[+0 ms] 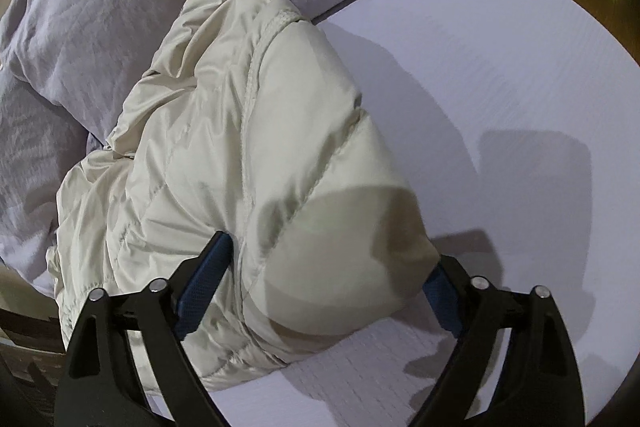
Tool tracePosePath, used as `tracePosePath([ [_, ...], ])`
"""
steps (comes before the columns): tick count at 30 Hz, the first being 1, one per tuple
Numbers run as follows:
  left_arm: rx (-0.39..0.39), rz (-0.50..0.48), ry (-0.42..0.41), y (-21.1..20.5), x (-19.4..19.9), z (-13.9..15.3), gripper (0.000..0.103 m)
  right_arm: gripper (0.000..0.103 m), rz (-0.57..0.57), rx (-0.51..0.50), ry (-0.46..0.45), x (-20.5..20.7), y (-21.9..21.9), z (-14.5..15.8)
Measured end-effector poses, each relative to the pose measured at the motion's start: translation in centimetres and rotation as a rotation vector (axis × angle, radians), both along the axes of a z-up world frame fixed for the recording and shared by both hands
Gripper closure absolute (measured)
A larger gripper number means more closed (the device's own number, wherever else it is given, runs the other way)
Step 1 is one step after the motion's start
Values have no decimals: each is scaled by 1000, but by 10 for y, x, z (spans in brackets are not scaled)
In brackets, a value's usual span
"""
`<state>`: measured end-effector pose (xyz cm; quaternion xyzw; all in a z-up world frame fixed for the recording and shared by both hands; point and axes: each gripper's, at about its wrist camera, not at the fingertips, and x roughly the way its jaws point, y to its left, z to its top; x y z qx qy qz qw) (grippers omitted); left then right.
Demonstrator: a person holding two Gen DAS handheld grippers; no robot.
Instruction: Fold large clothes
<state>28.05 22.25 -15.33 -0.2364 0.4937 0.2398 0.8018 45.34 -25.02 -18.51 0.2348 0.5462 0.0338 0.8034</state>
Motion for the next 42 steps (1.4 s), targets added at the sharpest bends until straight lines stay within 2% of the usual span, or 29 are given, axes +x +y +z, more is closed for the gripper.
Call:
tracePosePath([
  [4, -44, -4, -20, 5, 10, -10, 21, 38, -12, 29, -19, -1, 4, -1],
  [7, -84, 7, -63, 9, 10, -14, 27, 48, -10, 9, -41, 2, 14, 2],
  [10, -89, 16, -101, 9, 6, -11, 40, 60, -1, -1, -64, 1, 20, 6],
  [12, -90, 21, -123, 10, 3, -6, 53, 66, 13, -18, -80, -2, 24, 10],
  [16, -80, 23, -153, 11, -3, 3, 64, 73, 51, -65, -111, -8, 37, 20],
  [21, -48, 19, -176, 8, -17, 18, 70, 76, 90, -48, -121, -21, 41, 25],
  [25, -14, 20, -160, 11, -47, 27, 70, 76, 148, -20, -124, -43, 47, 23],
  [32, -3, 64, -134, 17, -106, 28, 69, 76, 224, 11, -127, -88, 50, 24],
  [36, 4, 84, -125, 12, -127, 30, 68, 76, 255, 6, -132, -106, 48, 29],
  [38, 3, 97, -120, 12, -136, 28, 66, 73, 260, -5, -133, -111, 47, 31],
  [41, 11, 119, -102, 10, -137, 25, 59, 61, 257, -51, -128, -113, 46, 37],
  [42, 19, 128, -91, 10, -136, 25, 53, 50, 255, -84, -129, -114, 45, 40],
])
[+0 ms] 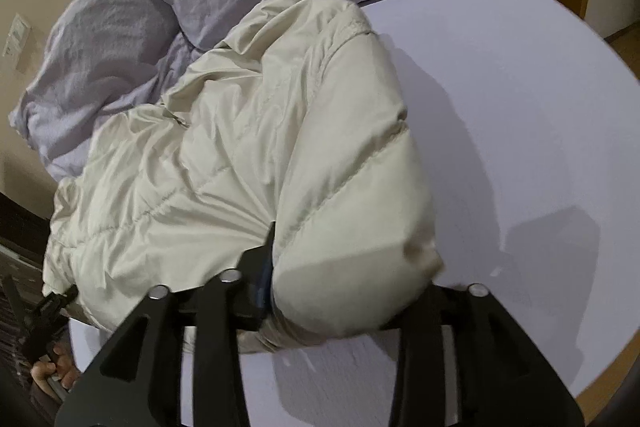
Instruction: Fold large clothes
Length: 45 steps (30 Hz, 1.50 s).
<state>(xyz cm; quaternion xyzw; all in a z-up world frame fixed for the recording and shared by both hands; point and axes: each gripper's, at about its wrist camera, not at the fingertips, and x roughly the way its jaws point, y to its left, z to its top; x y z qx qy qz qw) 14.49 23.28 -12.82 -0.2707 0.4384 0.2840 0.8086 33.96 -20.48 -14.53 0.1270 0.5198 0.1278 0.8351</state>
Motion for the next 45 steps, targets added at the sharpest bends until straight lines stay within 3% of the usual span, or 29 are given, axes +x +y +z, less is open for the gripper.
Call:
tracePosePath([
  [1, 9, 8, 10, 0, 0, 0, 52, 40, -6, -35, -11, -3, -3, 4],
  [4, 40, 12, 34, -1, 0, 0, 37, 27, -29, -117, -77, -10, -15, 18],
  [6, 49, 11, 43, -1, 1, -1, 28, 26, -50, -160, -109, -11, -21, 28],
  [12, 46, 16, 58, 0, 9, -5, 19, 26, -2, -239, -181, -4, -7, 48],
  [20, 51, 21, 60, 0, 17, -11, 14, 22, 171, -289, -205, 5, 63, 45],
  [30, 7, 35, 36, 8, 20, -15, 8, 13, 339, -311, -201, -17, 128, 26],
  [39, -43, 21, 16, 17, 25, -21, 6, 7, 323, -375, -179, -10, 148, 3],
  [45, -125, 21, -37, 25, 24, -27, 6, 4, 292, -391, -211, -9, 152, -9],
])
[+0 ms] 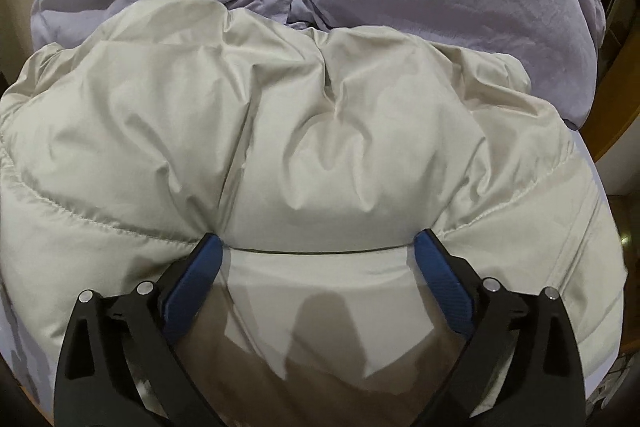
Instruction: Fold large clothes
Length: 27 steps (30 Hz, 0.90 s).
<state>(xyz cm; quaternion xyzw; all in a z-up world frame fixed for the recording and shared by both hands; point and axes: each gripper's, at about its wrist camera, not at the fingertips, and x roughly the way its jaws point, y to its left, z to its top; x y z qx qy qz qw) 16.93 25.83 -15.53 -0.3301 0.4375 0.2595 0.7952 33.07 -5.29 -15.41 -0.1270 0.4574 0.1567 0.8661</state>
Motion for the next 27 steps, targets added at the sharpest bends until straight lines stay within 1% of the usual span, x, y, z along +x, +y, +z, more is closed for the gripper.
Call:
tracePosePath([
  [3, -41, 5, -23, 3, -1, -4, 7, 4, -16, 9, -36, -6, -1, -4],
  [4, -43, 4, -25, 3, 0, -4, 8, 4, -23, 12, -46, -7, -1, -5],
  [7, -30, -12, -34, 1, 3, -2, 14, 4, -32, 17, -60, -9, -2, -6],
  [9, -23, -15, -39, -1, 5, 2, 24, 4, -31, 20, -61, -8, -2, -7],
  [10, -17, -13, -40, -3, 6, 4, 27, 4, -31, 19, -61, -8, -2, -7],
  [12, -7, -1, -44, -4, 6, 9, 42, 4, -33, 20, -61, -10, -1, -6],
  [13, -3, 7, -48, -4, 6, 12, 45, 4, -33, 21, -61, -10, -2, -6],
  [15, 2, 19, -55, -6, 7, 18, 59, 4, -29, 19, -57, -10, -2, -6],
  [18, 26, 22, -60, -10, 8, 29, 68, 4, -17, 14, -41, -9, -3, -4],
  [20, 49, 22, -75, -16, 11, 39, 71, 3, -10, 9, -28, -5, -3, -4],
  [23, 76, -2, -143, -28, 13, 63, 73, 3, -1, 5, -11, -3, -3, -2],
  [27, 116, -77, -246, -54, 18, 101, 75, 3, 11, 3, 4, 2, -5, -2],
])
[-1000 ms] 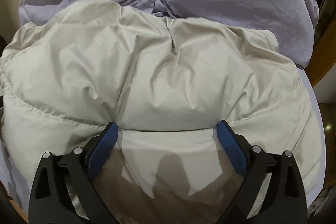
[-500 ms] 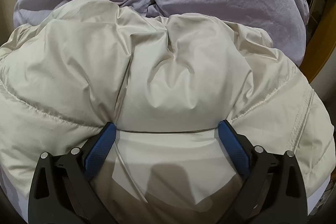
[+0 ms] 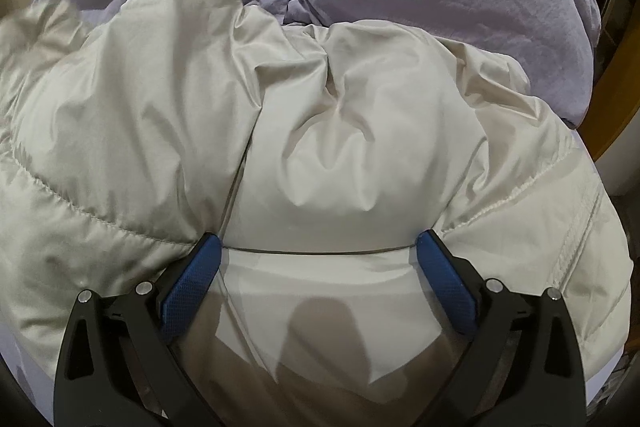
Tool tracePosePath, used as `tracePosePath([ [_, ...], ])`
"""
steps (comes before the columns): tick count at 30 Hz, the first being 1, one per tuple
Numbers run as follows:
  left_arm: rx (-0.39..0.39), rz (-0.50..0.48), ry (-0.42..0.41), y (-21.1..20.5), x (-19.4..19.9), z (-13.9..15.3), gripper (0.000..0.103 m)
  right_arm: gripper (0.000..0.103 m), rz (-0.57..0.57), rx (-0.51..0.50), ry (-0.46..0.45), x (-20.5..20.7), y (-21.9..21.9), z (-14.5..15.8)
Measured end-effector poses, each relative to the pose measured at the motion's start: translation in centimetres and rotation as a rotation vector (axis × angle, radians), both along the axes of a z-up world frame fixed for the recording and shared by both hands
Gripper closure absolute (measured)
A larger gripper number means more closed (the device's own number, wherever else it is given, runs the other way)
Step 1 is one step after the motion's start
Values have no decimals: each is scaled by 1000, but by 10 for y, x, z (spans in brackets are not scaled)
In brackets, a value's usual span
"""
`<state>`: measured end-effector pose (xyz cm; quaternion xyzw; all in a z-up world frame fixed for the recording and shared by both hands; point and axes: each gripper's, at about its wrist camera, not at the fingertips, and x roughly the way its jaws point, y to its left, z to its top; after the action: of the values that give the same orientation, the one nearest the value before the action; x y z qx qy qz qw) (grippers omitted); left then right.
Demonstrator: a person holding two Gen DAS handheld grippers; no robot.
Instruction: Fold large clothes
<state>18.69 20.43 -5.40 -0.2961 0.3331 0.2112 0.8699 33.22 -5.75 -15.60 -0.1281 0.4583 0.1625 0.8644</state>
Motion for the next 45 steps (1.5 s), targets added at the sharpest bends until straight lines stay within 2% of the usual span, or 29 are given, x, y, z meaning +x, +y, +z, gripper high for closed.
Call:
tracePosePath([
  [3, 53, -93, -57, -34, 11, 30, 75, 3, 8, -1, 15, 2, -1, 1],
  [7, 98, -195, -93, -80, 32, 55, 75, 3, 31, 0, 35, 7, -8, 6],
  [12, 137, -305, -112, -131, 53, 72, 76, 4, 43, 3, 29, 4, -25, 17],
  [17, 160, -413, -113, -187, 73, 76, 76, 4, -21, 51, -16, 4, -66, 39],
  [23, 176, -519, -76, -247, 96, 61, 76, 4, -144, 59, -60, 12, -130, 55],
  [31, 177, -621, -12, -311, 117, 31, 76, 4, -279, 49, -59, 19, -210, 52],
  [45, 207, -747, 117, -402, 135, -35, 76, 4, -426, 37, -49, 6, -296, 44],
])
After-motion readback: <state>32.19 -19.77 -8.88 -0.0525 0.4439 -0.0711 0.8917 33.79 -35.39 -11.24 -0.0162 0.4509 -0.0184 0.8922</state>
